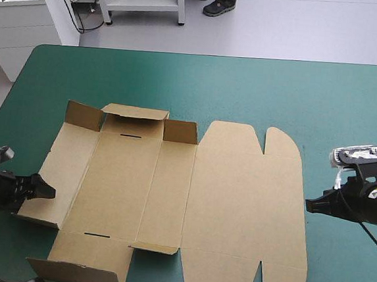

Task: Fold the box

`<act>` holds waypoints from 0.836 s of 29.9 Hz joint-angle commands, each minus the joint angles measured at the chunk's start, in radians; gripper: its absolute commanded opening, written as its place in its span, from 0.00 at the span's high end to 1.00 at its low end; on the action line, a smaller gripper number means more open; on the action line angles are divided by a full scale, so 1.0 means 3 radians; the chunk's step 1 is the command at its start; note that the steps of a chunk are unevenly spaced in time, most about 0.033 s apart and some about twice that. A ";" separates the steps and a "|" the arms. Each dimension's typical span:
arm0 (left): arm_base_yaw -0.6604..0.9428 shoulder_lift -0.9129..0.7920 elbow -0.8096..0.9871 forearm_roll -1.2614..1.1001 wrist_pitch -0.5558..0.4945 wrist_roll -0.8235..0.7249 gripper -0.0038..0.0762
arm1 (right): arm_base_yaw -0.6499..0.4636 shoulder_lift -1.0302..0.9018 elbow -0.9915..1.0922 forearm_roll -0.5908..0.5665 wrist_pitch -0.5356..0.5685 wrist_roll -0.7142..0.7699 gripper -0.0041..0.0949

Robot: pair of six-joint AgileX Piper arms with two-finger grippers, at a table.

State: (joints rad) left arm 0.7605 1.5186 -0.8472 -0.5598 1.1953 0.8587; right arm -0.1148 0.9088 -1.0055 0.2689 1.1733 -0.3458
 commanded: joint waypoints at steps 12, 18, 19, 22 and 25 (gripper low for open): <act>-0.0403 0.0133 0.0031 -0.0556 0.0143 0.0281 0.14 | -0.0018 0.0011 -0.0069 0.0048 -0.0147 -0.0037 0.96; -0.0639 0.0133 0.0031 -0.0556 0.0167 0.0281 0.16 | -0.0018 0.0011 -0.0069 0.0041 -0.0147 -0.0037 0.96; -0.0667 0.0133 0.0031 -0.0549 0.0175 0.0281 0.19 | -0.0018 0.0011 -0.0069 0.0041 -0.0147 -0.0037 0.96; -0.0681 0.0133 0.0019 -0.0541 0.0187 0.0281 0.36 | -0.0018 0.0011 -0.0069 0.0041 -0.0147 -0.0037 0.96; -0.0681 0.0133 -0.0037 -0.0456 0.0201 0.0281 0.65 | -0.0018 0.0011 -0.0069 0.0041 -0.0147 -0.0037 0.96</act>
State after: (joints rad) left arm 0.5677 1.5792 -0.8410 -0.6904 1.1855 0.9441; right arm -0.1148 0.9147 -1.0055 0.2689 1.1733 -0.3469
